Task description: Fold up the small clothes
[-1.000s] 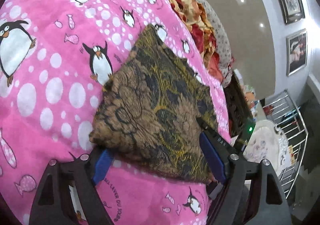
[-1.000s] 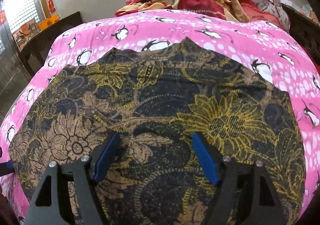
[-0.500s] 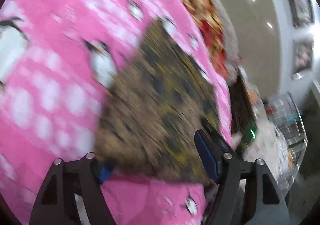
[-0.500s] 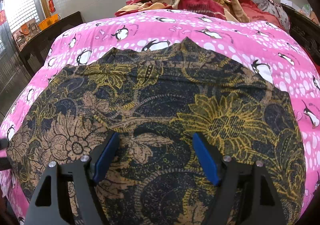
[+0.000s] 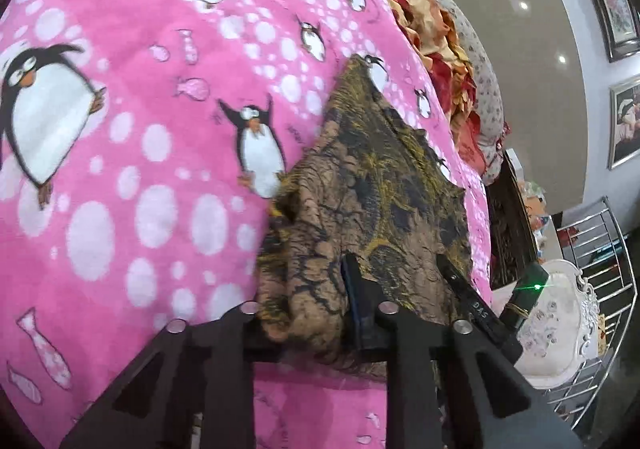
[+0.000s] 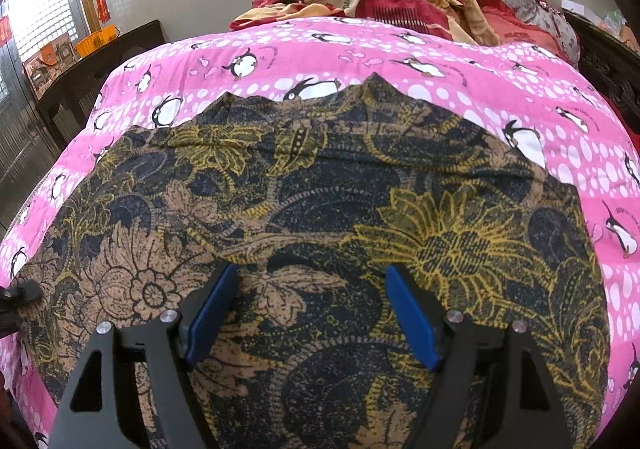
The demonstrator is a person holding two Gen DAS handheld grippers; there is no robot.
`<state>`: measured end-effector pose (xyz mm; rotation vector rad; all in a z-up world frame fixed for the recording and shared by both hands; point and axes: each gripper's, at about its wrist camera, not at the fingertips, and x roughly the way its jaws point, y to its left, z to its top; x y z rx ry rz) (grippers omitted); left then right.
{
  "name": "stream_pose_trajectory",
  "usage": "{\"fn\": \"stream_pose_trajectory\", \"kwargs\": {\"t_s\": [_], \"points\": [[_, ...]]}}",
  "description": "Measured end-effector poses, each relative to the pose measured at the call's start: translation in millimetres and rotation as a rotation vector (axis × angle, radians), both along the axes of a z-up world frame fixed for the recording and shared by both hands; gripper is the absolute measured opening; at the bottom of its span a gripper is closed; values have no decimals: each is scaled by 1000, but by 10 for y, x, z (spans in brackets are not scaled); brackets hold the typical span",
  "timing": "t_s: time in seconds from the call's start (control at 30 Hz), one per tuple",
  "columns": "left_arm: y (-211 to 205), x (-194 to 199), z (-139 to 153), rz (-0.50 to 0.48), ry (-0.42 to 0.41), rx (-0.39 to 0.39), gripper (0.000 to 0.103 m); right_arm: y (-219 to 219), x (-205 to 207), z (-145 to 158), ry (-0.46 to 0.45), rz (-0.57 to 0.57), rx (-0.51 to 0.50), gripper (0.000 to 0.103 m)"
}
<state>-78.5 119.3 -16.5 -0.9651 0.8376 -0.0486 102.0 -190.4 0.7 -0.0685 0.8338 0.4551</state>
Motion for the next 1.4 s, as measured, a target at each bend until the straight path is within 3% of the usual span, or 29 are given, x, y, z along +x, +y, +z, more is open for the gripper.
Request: {"fn": "stream_pose_trajectory", "kwargs": {"t_s": [0.13,0.2,0.27,0.37,0.47,0.53,0.7,0.83,0.87,0.9,0.93,0.97,1.0,1.2,1.4], "points": [[-222,-44,212,-56,-44,267,0,87,23,35,30,-17,-62,85],[-507,-84,485,-118,-154,526,0,170,109,167,114,-9,-105,79],[-754,-127,719,-158,-284,679,0,282,208,525,109,30,-70,76],[-992,-158,951,-216,-435,748,0,494,391,1054,82,99,46,76],[-1144,-99,1038,-270,-500,750,0,884,697,1349,233,238,205,77],[-1181,-58,1065,-293,-518,746,0,1200,828,1386,328,313,217,77],[-1158,4,1092,-316,-537,718,0,1928,946,1165,392,375,-21,77],[-1170,32,1101,-329,-539,703,0,2223,938,1057,336,373,-199,74],[-1176,12,1110,-332,-540,701,0,2274,924,1061,301,381,-243,68],[-1182,5,1118,-336,-542,701,0,2301,917,1058,281,387,-277,51],[-1225,44,1126,-338,-542,702,0,2303,923,1049,282,393,-300,40],[-1224,53,1138,-344,-544,699,0,2294,963,1025,301,401,-312,17],[-1243,22,1156,-347,-547,694,0,2240,1024,1005,318,398,-306,8],[-1520,22,1255,-415,-583,695,0,1649,1112,1202,319,371,-193,7],[-2265,87,1267,-611,-626,706,0,644,1220,1285,342,307,-137,7]]}}
